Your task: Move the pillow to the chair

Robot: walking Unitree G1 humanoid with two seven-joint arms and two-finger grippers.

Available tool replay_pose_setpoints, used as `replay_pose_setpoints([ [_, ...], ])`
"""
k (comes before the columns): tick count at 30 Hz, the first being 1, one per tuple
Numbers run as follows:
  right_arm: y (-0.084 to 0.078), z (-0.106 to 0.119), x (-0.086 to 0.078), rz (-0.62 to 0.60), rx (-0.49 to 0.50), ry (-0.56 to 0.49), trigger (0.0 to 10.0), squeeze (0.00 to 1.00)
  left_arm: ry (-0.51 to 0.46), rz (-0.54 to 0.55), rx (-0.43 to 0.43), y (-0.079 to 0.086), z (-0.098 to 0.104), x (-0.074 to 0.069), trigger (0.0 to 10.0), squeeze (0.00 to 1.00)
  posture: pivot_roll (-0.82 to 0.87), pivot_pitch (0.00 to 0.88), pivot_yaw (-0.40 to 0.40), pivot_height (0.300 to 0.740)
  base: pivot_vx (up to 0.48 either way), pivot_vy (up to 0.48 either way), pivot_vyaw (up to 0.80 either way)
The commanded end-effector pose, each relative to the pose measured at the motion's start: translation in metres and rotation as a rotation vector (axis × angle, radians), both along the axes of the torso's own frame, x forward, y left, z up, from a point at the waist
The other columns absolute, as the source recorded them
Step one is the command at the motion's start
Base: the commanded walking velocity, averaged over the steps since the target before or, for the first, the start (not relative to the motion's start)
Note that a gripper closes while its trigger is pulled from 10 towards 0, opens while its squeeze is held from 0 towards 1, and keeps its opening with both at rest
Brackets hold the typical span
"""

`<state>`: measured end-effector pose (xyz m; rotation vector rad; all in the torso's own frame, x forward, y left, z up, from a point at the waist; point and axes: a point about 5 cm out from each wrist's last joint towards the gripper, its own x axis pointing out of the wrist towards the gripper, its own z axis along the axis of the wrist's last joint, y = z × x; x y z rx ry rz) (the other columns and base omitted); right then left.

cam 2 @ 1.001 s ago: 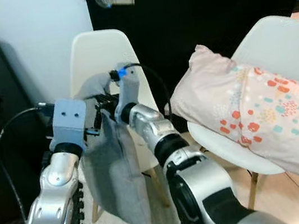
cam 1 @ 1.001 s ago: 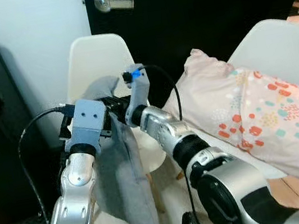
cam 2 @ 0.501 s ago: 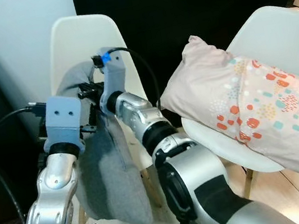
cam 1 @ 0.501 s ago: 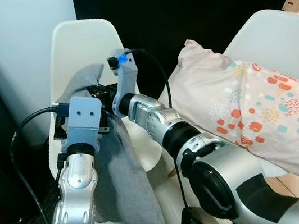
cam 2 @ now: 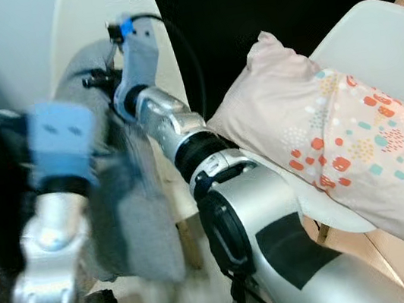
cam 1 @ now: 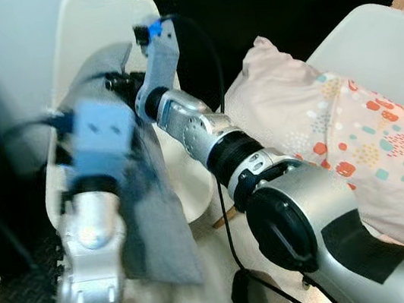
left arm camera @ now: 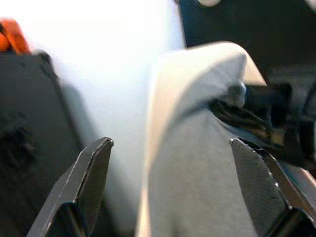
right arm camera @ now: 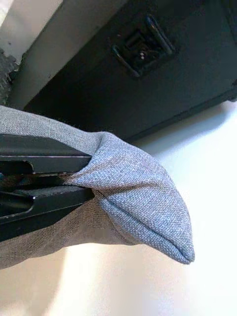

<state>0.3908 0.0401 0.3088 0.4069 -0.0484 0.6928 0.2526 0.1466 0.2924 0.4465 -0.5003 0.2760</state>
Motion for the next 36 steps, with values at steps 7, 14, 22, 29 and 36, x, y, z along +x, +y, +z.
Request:
replay_pose_setpoints([
  [7, -0.020, 0.031, 0.007, -0.125, 0.057, -0.076, 10.0, 0.00, -0.067, 0.112, 0.116, 0.009, 0.024, -0.016, 10.0, 0.00, 0.27, 0.240, -0.312, 0.376, 0.000, 0.000, 0.00],
  [14, -0.053, 0.016, 0.021, -0.278, 0.063, -0.002, 10.0, 0.00, -0.116, 0.279, 0.312, 0.031, 0.048, -0.034, 10.0, 0.00, 0.33, 0.271, -0.311, 0.351, 0.000, 0.000, 0.00],
  [22, -0.082, 0.022, 0.029, -0.384, 0.122, 0.018, 10.0, 0.00, -0.141, 0.368, 0.397, 0.042, 0.062, -0.046, 10.0, 0.00, 0.37, 0.297, -0.317, 0.321, 0.000, 0.000, 0.00],
  [29, -0.090, 0.020, 0.031, -0.419, 0.117, 0.028, 10.0, 0.00, -0.128, 0.393, 0.435, 0.040, 0.064, -0.051, 10.0, 0.00, 0.39, 0.348, -0.327, 0.301, 0.000, 0.000, 0.00],
  [36, -0.060, -0.015, 0.024, -0.336, -0.055, 0.054, 10.0, 1.00, -0.067, 0.390, 0.431, 0.037, 0.059, -0.055, 10.0, 0.00, 0.37, 0.398, -0.326, 0.301, 0.000, 0.000, 0.00],
])
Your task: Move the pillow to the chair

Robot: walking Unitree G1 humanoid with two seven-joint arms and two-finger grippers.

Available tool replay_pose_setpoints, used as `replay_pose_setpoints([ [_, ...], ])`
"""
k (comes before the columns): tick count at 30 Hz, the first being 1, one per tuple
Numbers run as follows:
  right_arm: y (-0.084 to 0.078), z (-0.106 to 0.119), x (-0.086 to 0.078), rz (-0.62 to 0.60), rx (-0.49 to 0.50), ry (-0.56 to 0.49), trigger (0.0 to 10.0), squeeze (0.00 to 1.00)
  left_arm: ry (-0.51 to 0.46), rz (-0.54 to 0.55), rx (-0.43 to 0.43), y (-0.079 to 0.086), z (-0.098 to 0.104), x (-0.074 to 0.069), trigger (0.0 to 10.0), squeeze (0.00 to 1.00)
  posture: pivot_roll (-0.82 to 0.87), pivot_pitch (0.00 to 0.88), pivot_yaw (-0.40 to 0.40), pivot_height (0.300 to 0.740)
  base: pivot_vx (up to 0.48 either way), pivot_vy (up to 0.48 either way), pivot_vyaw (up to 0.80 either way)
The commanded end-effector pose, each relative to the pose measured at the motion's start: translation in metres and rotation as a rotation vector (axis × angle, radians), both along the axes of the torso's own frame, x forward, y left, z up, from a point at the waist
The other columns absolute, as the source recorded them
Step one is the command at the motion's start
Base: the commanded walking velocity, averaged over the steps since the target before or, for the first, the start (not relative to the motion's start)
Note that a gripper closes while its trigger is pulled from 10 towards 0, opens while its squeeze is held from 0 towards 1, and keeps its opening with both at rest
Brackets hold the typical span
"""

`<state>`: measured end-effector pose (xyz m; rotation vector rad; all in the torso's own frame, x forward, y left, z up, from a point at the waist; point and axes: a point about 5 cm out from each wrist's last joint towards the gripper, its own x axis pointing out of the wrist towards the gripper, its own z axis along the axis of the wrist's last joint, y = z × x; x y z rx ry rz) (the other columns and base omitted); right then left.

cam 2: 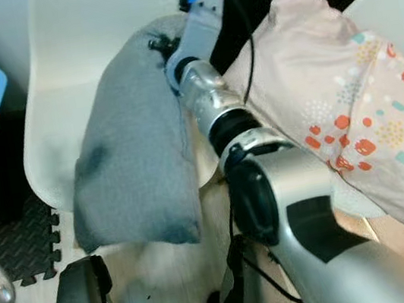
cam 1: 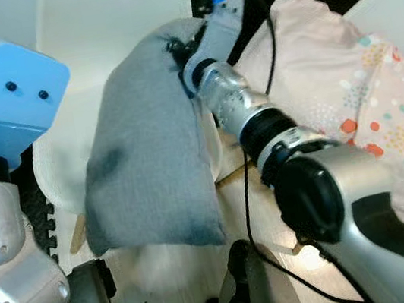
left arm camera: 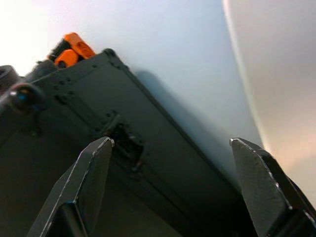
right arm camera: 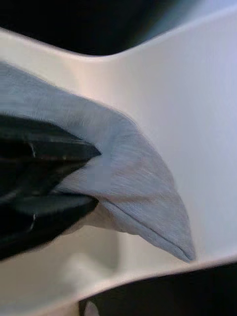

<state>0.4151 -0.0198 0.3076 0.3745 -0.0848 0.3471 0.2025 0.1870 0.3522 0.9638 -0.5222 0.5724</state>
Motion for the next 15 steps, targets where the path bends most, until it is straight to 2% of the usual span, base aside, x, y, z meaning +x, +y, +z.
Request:
replay_pose_setpoints([
  [1, 0.005, -0.019, -0.002, 0.026, -0.060, 0.035, 10.0, 1.00, 0.001, -0.021, -0.005, -0.005, -0.003, -0.004, 10.0, 0.00, 0.36, 0.402, -0.325, 0.301, 0.000, 0.000, 0.00],
  [4, 0.009, -0.028, -0.003, 0.036, -0.110, 0.045, 10.0, 1.00, 0.024, -0.048, -0.030, -0.012, -0.009, -0.001, 10.0, 0.00, 0.35, 0.397, -0.318, 0.301, 0.000, 0.000, 0.00],
  [6, 0.009, -0.030, -0.003, 0.037, -0.115, 0.049, 10.0, 1.00, 0.029, -0.056, -0.038, -0.014, -0.010, -0.001, 10.0, 0.00, 0.35, 0.397, -0.318, 0.301, 0.000, 0.000, 0.00],
  [9, 0.007, -0.035, -0.003, 0.030, -0.195, 0.034, 10.0, 1.00, 0.049, -0.076, -0.059, -0.018, -0.015, 0.002, 10.0, 0.00, 0.33, 0.377, -0.316, 0.301, 0.000, 0.000, 0.00],
  [10, 0.007, -0.035, -0.003, 0.030, -0.195, 0.034, 10.0, 1.00, 0.049, -0.076, -0.059, -0.018, -0.015, 0.002, 10.0, 0.00, 0.33, 0.377, -0.316, 0.301, 0.000, 0.000, 0.00],
  [11, 0.002, -0.035, -0.002, 0.014, -0.232, 0.015, 10.0, 1.00, 0.079, -0.102, -0.074, -0.021, -0.019, 0.006, 10.0, 0.00, 0.31, 0.358, -0.315, 0.301, 0.000, 0.000, 0.00],
  [15, -0.009, -0.030, 0.002, -0.016, -0.244, -0.010, 10.0, 1.00, 0.138, -0.158, -0.110, -0.027, -0.028, 0.011, 10.0, 0.00, 0.31, 0.343, -0.314, 0.301, 0.000, 0.000, 0.00],
])
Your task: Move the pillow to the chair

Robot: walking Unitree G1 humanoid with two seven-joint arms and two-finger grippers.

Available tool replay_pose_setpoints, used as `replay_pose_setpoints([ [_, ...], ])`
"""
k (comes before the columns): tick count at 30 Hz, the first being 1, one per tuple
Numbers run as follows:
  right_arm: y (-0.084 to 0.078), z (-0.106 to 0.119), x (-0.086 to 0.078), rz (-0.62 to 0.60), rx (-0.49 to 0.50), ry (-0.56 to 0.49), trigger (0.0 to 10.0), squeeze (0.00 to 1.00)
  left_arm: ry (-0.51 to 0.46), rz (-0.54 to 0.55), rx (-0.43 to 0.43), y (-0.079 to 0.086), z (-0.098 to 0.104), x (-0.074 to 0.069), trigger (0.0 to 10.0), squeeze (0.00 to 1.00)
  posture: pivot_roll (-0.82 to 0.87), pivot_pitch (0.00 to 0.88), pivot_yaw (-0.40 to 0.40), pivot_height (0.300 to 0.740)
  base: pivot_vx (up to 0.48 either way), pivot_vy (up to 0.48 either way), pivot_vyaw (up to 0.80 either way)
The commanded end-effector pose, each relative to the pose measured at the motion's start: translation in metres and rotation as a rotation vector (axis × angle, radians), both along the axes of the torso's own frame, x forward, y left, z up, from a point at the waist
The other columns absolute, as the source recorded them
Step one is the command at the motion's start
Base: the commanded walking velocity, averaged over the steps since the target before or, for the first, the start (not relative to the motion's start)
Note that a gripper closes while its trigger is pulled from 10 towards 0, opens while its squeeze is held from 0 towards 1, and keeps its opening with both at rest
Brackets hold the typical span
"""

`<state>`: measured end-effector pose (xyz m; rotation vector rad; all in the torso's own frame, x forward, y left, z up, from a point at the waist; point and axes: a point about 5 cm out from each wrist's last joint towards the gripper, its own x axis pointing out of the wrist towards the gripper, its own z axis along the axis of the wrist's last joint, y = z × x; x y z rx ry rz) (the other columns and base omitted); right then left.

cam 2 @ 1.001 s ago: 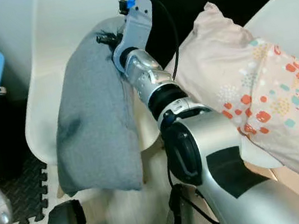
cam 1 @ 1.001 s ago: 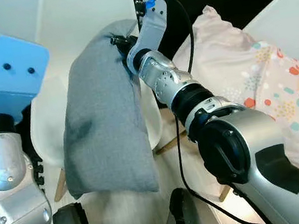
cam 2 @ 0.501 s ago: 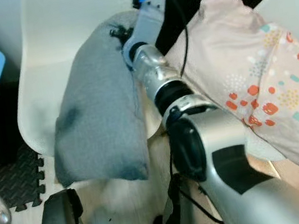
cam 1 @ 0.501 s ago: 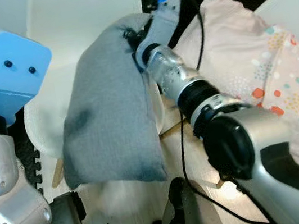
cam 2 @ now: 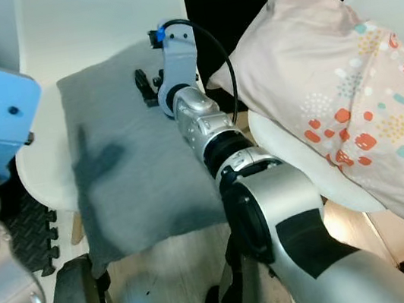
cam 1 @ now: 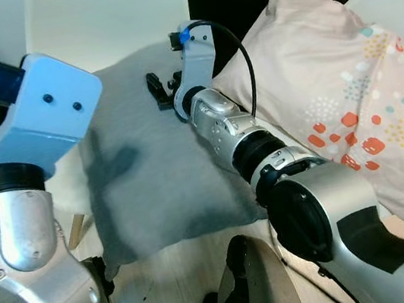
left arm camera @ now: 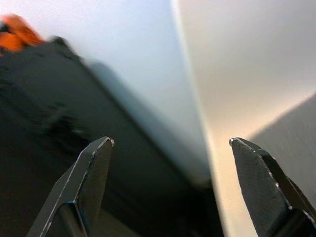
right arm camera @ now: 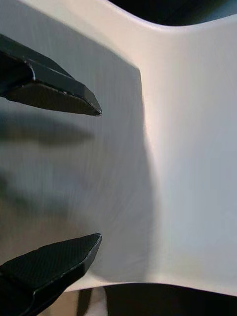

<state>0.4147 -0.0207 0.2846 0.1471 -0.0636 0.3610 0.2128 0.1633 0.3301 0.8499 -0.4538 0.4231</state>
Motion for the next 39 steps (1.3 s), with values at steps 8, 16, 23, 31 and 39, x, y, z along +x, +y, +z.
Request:
replay_pose_setpoints([
  [8, -0.049, 0.020, 0.011, -0.088, 0.088, -0.075, 10.0, 1.00, 0.195, -0.224, 0.009, -0.026, -0.026, 0.010, 10.0, 0.00, 0.28, 0.276, -0.305, 0.301, 0.000, 0.000, 0.00],
  [16, -0.087, 0.025, 0.009, 0.134, 0.277, -0.177, 10.0, 0.00, 0.254, -0.274, 0.031, -0.019, -0.040, 0.013, 10.0, 0.00, 0.22, 0.190, -0.275, 0.301, 0.000, 0.000, 0.00],
  [23, -0.117, -0.010, 0.004, 0.198, 0.306, -0.147, 10.0, 0.00, 0.248, -0.285, 0.034, -0.013, -0.045, 0.021, 10.0, 0.00, 0.14, 0.136, -0.228, 0.301, 0.000, 0.000, 0.00],
  [31, -0.132, -0.062, -0.049, 0.490, 0.420, -0.138, 10.0, 0.00, 0.229, -0.347, 0.105, -0.009, -0.045, 0.042, 10.0, 0.00, 0.07, 0.079, -0.153, 0.301, 0.000, 0.000, 0.00],
  [39, -0.139, -0.096, -0.079, 0.464, 0.435, -0.049, 10.0, 0.00, 0.427, -0.474, -0.113, 0.001, -0.097, 0.041, 10.0, 0.00, 0.08, 0.063, -0.126, 0.301, 0.000, 0.000, 0.00],
])
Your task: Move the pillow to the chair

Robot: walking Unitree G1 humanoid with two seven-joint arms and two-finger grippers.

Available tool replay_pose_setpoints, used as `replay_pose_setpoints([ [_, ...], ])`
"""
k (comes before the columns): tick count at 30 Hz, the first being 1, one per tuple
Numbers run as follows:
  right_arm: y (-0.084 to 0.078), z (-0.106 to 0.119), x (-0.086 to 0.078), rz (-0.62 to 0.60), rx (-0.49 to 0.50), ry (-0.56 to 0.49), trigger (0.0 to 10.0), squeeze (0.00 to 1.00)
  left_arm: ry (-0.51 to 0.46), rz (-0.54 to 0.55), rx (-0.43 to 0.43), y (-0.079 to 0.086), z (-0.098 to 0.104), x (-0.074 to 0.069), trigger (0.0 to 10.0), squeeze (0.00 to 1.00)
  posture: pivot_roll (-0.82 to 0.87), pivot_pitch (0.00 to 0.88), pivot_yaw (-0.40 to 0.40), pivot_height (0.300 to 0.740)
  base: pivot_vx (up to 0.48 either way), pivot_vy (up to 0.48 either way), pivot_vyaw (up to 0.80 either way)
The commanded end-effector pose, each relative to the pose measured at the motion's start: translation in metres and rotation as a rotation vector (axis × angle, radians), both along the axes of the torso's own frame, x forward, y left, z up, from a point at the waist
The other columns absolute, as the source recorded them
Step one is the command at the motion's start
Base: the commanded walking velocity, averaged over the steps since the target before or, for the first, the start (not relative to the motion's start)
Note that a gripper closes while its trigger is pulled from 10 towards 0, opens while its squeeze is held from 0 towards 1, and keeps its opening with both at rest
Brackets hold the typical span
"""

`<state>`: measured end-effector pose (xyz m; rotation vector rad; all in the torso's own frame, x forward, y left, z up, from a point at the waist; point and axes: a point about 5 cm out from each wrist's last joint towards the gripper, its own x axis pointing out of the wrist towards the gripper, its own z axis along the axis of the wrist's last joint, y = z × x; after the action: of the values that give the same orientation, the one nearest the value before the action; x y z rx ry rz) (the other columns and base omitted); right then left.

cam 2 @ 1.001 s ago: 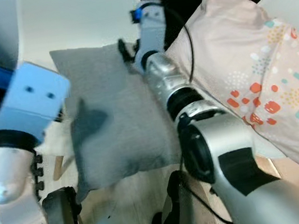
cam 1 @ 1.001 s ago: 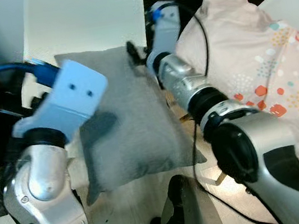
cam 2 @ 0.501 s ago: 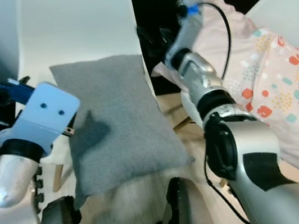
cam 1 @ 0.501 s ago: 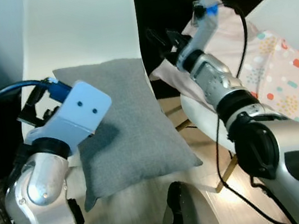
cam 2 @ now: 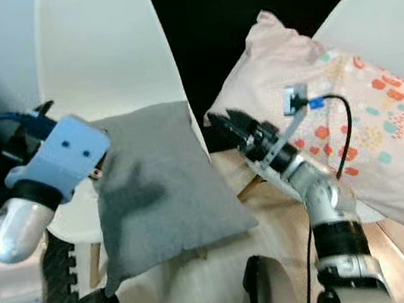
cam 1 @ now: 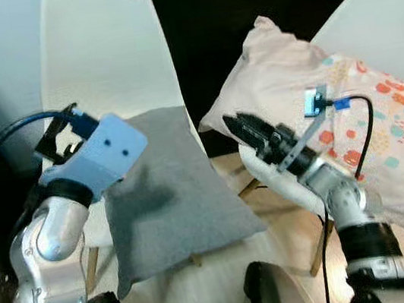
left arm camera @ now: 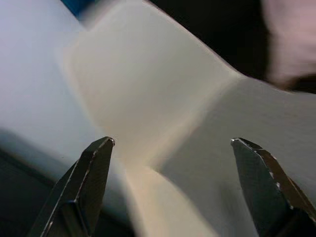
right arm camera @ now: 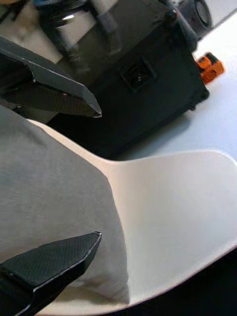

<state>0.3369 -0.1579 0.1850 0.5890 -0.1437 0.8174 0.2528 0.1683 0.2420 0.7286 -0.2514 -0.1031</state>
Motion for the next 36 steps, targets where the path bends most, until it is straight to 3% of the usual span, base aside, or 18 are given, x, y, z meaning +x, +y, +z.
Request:
replay_pose_setpoints([
  [1, -0.002, 0.004, -0.004, -0.009, 0.009, -0.006, 10.0, 0.00, 0.098, -0.090, -0.098, -0.005, -0.017, -0.001, 10.0, 0.00, 0.08, 0.063, -0.126, 0.301, 0.000, 0.000, 0.00],
  [2, -0.001, 0.006, -0.005, -0.006, 0.014, -0.011, 10.0, 0.00, 0.185, -0.153, -0.135, -0.009, -0.032, -0.004, 10.0, 0.00, 0.08, 0.060, -0.123, 0.301, 0.000, 0.000, 0.00],
  [3, -0.001, 0.006, -0.005, -0.006, 0.014, -0.011, 10.0, 0.00, 0.185, -0.153, -0.135, -0.009, -0.032, -0.004, 10.0, 0.00, 0.08, 0.060, -0.123, 0.301, 0.000, 0.000, 0.00],
  [5, 0.002, 0.013, -0.005, -0.002, 0.029, -0.022, 10.0, 0.00, 0.318, -0.238, -0.154, -0.010, -0.060, -0.012, 10.0, 0.00, 0.08, 0.056, -0.122, 0.301, 0.000, 0.000, 0.00],
  [7, 0.004, 0.016, -0.005, -0.001, 0.033, -0.023, 10.0, 0.00, 0.352, -0.257, -0.164, -0.009, -0.068, -0.015, 10.0, 0.00, 0.08, 0.055, -0.122, 0.301, 0.000, 0.000, 0.00],
  [10, 0.009, 0.021, -0.007, 0.007, 0.044, -0.024, 10.0, 0.00, 0.347, -0.226, -0.137, -0.001, -0.076, -0.013, 10.0, 0.00, 0.09, 0.053, -0.125, 0.301, 0.000, 0.000, 0.00],
  [15, 0.015, 0.026, -0.008, 0.017, 0.062, -0.029, 10.0, 0.00, 0.353, -0.112, -0.006, 0.019, -0.094, -0.004, 10.0, 0.00, 0.09, 0.055, -0.134, 0.301, 0.000, 0.000, 0.00],
  [22, 0.020, 0.036, -0.012, 0.047, 0.057, -0.040, 10.0, 0.00, 0.360, -0.036, -0.045, 0.037, -0.115, 0.009, 10.0, 0.00, 0.07, 0.067, -0.154, 0.301, 0.000, 0.000, 0.00],
  [25, 0.022, 0.043, -0.015, 0.057, 0.063, -0.048, 10.0, 0.00, 0.361, -0.046, -0.092, 0.037, -0.124, 0.012, 10.0, 0.00, 0.05, 0.077, -0.160, 0.301, 0.000, 0.000, 0.00],
  [30, 0.026, 0.048, -0.021, 0.074, 0.066, -0.048, 10.0, 0.00, 0.332, -0.037, -0.067, 0.037, -0.128, 0.020, 10.0, 0.00, 0.04, 0.086, -0.159, 0.301, 0.000, 0.000, 0.00],
  [36, 0.027, 0.050, -0.032, 0.095, 0.073, -0.031, 10.0, 0.00, 0.337, -0.102, -0.097, 0.029, -0.131, 0.026, 10.0, 0.00, -0.02, 0.143, -0.156, 0.301, 0.000, 0.000, 0.00],
])
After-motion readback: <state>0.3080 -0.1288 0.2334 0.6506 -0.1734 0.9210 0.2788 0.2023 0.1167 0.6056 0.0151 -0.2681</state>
